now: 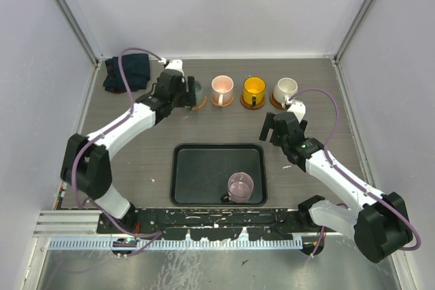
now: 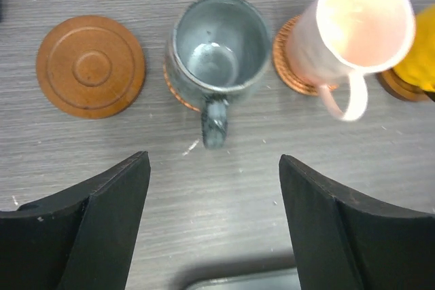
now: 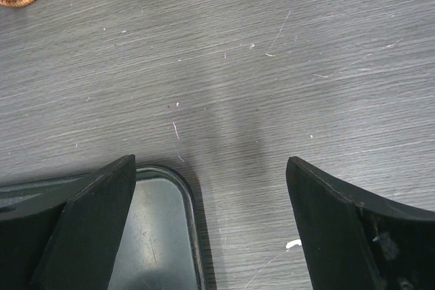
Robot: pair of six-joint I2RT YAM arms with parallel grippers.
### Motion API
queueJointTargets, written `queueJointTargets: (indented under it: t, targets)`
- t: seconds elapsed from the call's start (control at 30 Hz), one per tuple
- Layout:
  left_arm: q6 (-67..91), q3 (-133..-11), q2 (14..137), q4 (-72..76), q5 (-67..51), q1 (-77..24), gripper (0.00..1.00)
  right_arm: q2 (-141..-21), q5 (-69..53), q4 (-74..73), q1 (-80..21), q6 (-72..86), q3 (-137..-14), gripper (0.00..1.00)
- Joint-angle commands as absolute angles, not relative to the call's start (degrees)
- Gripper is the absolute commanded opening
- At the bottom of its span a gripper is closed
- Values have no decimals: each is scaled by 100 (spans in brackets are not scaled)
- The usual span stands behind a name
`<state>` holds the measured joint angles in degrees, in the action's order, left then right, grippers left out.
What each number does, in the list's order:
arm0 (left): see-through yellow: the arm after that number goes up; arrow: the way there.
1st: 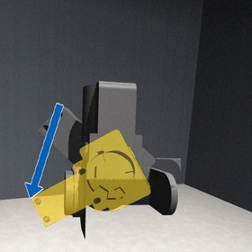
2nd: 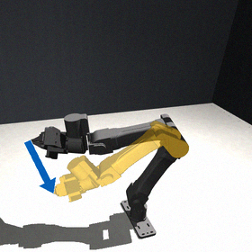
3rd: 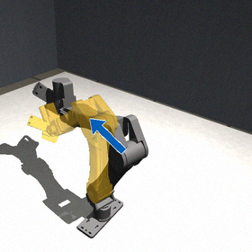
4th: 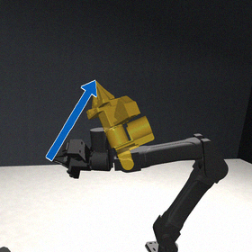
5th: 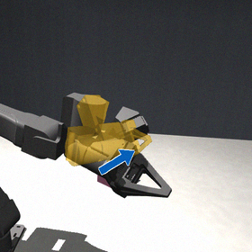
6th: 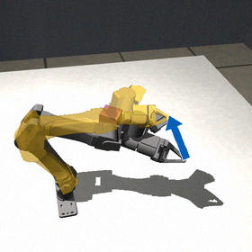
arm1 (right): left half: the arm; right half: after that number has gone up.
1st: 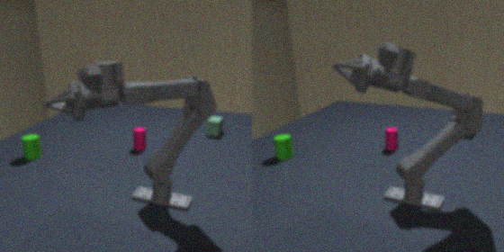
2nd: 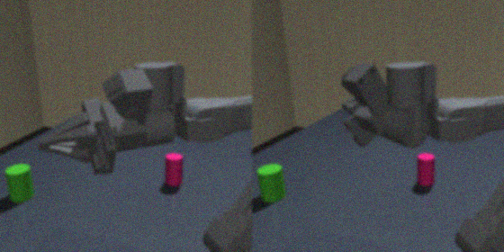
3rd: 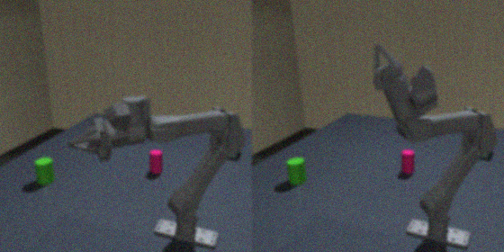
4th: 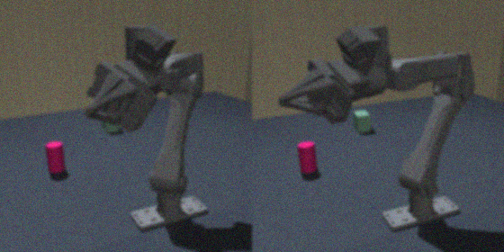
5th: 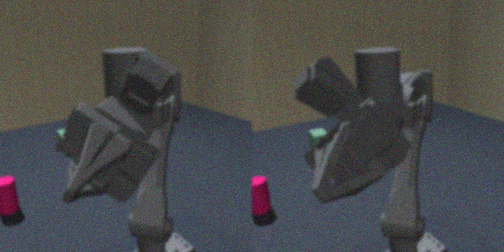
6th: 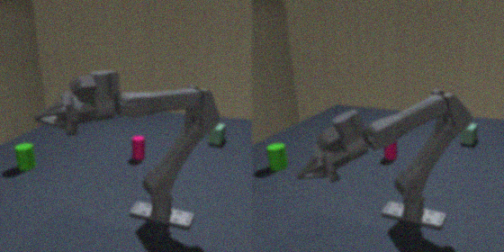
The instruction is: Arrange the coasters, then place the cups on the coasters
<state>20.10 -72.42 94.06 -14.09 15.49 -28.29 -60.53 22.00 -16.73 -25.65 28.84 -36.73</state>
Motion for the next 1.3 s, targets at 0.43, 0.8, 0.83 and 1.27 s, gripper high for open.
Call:
queueJointTargets:
  t: [0.43,0.8,0.83,1.27]
  targets:
    - [1274,-4241,6287,-1023,-689,-4916,85,-6030,2410,-1573,-2557,2930,-3772,96]
    - [1629,-4228,6109,-1183,-802,-6118,85,-5972,2259,-1688,-2558,3033,-3753,95]
    - [1641,-4251,6180,-1191,-686,-6335,85,-5945,2248,-1707,-2564,3048,-3723,95]
    - [1778,-4648,7559,-1137,270,-7690,87,-5545,2247,-1876,-2560,3119,-3347,95]
